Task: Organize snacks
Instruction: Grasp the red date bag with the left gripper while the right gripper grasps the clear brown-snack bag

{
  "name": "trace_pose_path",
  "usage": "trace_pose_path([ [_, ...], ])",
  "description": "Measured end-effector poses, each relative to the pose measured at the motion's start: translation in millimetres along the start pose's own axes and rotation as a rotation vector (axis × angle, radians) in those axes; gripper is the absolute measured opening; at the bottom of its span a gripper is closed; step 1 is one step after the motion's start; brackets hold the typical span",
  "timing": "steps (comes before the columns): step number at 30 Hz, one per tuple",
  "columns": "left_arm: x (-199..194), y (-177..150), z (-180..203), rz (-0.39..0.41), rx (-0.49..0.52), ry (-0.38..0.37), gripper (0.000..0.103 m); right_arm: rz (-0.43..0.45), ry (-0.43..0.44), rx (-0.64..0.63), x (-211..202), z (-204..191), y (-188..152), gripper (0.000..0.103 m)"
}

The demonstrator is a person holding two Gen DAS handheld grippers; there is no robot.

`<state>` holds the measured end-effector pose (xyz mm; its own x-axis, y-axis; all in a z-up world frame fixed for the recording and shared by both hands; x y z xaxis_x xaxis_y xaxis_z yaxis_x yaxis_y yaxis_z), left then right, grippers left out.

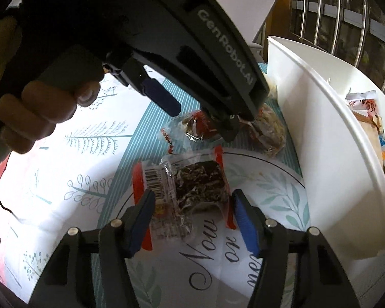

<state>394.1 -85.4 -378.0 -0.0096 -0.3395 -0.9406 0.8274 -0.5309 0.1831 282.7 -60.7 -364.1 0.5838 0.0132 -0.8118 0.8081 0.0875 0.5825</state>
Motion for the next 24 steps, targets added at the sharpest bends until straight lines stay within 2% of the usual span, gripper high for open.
trace_pose_path([
  [4, 6.7, 1.1, 1.4, 0.000, 0.003, 0.022, 0.068, 0.004, -0.023, -0.008, 0.1, 5.9, -4.0, 0.046],
  [6, 10.9, 4.1, 2.5, 0.004, 0.002, 0.041, 0.063, 0.006, -0.022, -0.013, -1.4, 7.0, -5.0, 0.044],
  [14, 12.4, 2.1, 5.8, 0.050, 0.021, 0.040, 0.055, 0.005, -0.030, -0.032, -4.0, 5.4, -7.9, 0.041],
  [19, 7.2, -8.2, 6.0, 0.077, -0.011, 0.068, 0.054, -0.021, -0.027, -0.043, -1.8, 0.1, -6.4, 0.041],
  [24, 3.1, -23.5, 0.5, 0.053, -0.070, 0.067, 0.054, -0.046, -0.018, -0.051, -6.2, -1.5, -5.8, 0.041],
])
Point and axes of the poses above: each gripper's, at about its wrist camera, not at the fingertips, and x roughly the way its jaws point, z to its right, y to its top, the point moved 9 cm from there along x, roughly the way its jaws point, and after that the axes turned 6 degrees about -y, right-handed, at the moved point
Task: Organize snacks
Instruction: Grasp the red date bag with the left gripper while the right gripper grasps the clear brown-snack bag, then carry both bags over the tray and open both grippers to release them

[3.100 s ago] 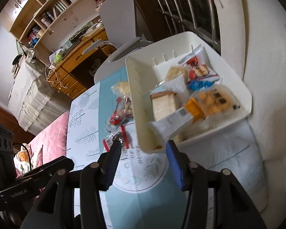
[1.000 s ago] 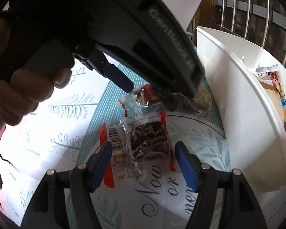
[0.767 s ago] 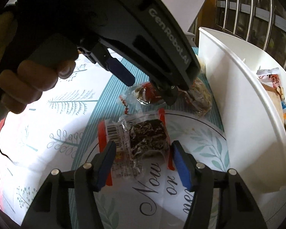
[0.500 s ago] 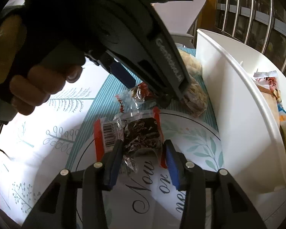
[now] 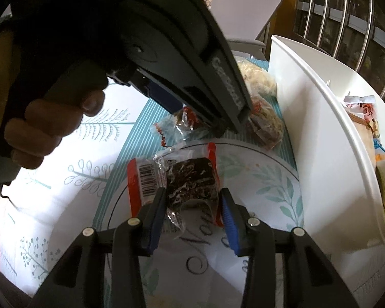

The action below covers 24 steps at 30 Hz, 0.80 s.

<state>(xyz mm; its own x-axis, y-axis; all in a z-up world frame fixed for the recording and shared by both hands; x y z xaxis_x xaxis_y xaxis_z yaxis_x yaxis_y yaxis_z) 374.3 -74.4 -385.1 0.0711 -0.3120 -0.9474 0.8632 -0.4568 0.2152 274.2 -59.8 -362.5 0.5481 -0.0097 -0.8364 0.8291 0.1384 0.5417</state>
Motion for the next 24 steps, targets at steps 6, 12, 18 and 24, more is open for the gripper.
trace_pose_path([
  [6, -18.1, -31.9, -13.0, -0.035, -0.070, 0.007, 0.054, -0.030, 0.017, -0.035, -17.5, -6.4, -5.8, 0.041],
  [12, -50.0, -67.4, -12.7, -0.028, -0.108, -0.005, 0.054, -0.084, 0.029, -0.043, -44.1, -6.0, -21.3, 0.041],
  [18, -94.3, -95.0, -3.2, 0.028, -0.149, -0.032, 0.054, -0.064, 0.001, -0.025, -75.1, -4.1, -23.6, 0.041],
  [24, -147.9, -107.3, 7.4, 0.145, -0.181, -0.076, 0.054, 0.004, -0.030, 0.008, -119.0, 1.0, -20.2, 0.041],
])
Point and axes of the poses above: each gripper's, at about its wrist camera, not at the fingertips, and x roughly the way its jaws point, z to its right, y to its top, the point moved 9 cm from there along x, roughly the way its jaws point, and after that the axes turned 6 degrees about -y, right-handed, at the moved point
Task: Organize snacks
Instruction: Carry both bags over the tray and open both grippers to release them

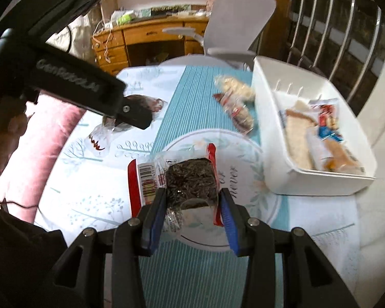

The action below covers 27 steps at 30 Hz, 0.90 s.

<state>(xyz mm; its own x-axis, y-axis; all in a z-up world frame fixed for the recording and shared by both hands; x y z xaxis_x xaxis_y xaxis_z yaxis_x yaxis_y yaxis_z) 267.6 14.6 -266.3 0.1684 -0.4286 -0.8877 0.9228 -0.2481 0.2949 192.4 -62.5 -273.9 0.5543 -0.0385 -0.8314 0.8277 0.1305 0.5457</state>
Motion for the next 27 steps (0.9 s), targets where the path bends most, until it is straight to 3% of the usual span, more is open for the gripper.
trace_pose_path([
  [7, -38.4, -7.8, 38.1, 0.069, 0.004, -0.050, 0.054, 0.056, 0.022, 0.128, -45.8, 33.1, 9.9, 0.041],
  [14, -44.1, -1.0, 86.1, 0.108, 0.004, -0.087, 0.054, 0.133, 0.016, 0.148, -75.0, 74.0, 22.5, 0.041],
  [27, -22.8, 63.2, 172.3, 0.194, -0.078, -0.111, 0.054, 0.182, 0.051, 0.093, -78.1, 186.5, 56.2, 0.041],
])
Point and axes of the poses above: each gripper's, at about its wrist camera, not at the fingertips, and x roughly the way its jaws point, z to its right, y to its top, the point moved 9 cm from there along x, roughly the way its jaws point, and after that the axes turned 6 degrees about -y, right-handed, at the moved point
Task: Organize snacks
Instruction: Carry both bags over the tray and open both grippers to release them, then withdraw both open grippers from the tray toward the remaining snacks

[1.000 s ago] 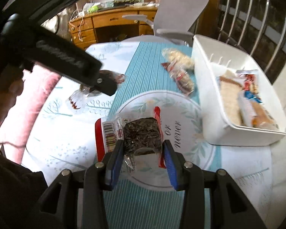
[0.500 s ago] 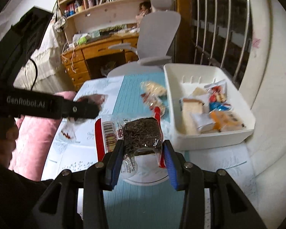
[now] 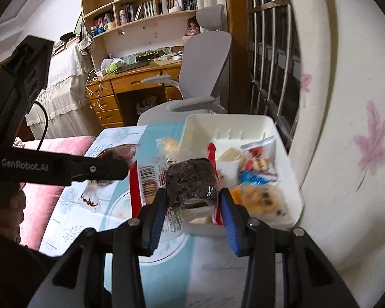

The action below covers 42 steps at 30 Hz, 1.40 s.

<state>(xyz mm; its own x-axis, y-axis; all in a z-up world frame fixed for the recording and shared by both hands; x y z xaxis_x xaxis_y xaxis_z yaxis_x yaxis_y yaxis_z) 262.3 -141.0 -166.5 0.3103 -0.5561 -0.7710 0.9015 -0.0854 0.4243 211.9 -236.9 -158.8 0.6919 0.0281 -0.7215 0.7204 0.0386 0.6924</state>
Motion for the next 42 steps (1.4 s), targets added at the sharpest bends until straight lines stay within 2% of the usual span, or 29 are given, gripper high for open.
trace_pose_path([
  [6, 31.8, 32.6, 29.9, 0.030, -0.028, 0.001, 0.054, -0.005, 0.023, -0.011, 21.2, 51.4, 27.7, 0.041],
  [13, 67.2, 61.2, 46.9, 0.043, -0.040, 0.024, 0.055, -0.028, 0.037, -0.023, 44.7, 82.2, 48.5, 0.041],
  [16, 78.1, 66.5, 48.2, 0.040, -0.030, 0.047, 0.059, -0.043, 0.046, -0.018, 50.6, 90.2, 51.1, 0.042],
  [18, 81.7, 64.8, 44.3, 0.030, -0.048, 0.058, 0.066, -0.068, 0.068, -0.018, 55.2, 91.0, 48.7, 0.042],
  [21, 83.3, 58.4, 36.5, 0.020, -0.109, 0.022, 0.068, -0.077, 0.070, -0.027, 57.7, 92.6, 47.4, 0.042],
  [24, 79.9, 50.1, 28.3, 0.014, -0.127, 0.032, 0.073, -0.089, 0.080, -0.022, 57.8, 90.8, 44.6, 0.044],
  [29, 71.2, 27.7, 12.0, -0.001, -0.179, 0.028, 0.073, -0.123, 0.090, -0.009, 61.0, 81.9, 36.9, 0.050],
  [42, 34.2, -63.9, -65.6, -0.094, -0.306, 0.081, 0.073, -0.326, 0.161, 0.097, 69.4, 16.8, -21.0, 0.051],
])
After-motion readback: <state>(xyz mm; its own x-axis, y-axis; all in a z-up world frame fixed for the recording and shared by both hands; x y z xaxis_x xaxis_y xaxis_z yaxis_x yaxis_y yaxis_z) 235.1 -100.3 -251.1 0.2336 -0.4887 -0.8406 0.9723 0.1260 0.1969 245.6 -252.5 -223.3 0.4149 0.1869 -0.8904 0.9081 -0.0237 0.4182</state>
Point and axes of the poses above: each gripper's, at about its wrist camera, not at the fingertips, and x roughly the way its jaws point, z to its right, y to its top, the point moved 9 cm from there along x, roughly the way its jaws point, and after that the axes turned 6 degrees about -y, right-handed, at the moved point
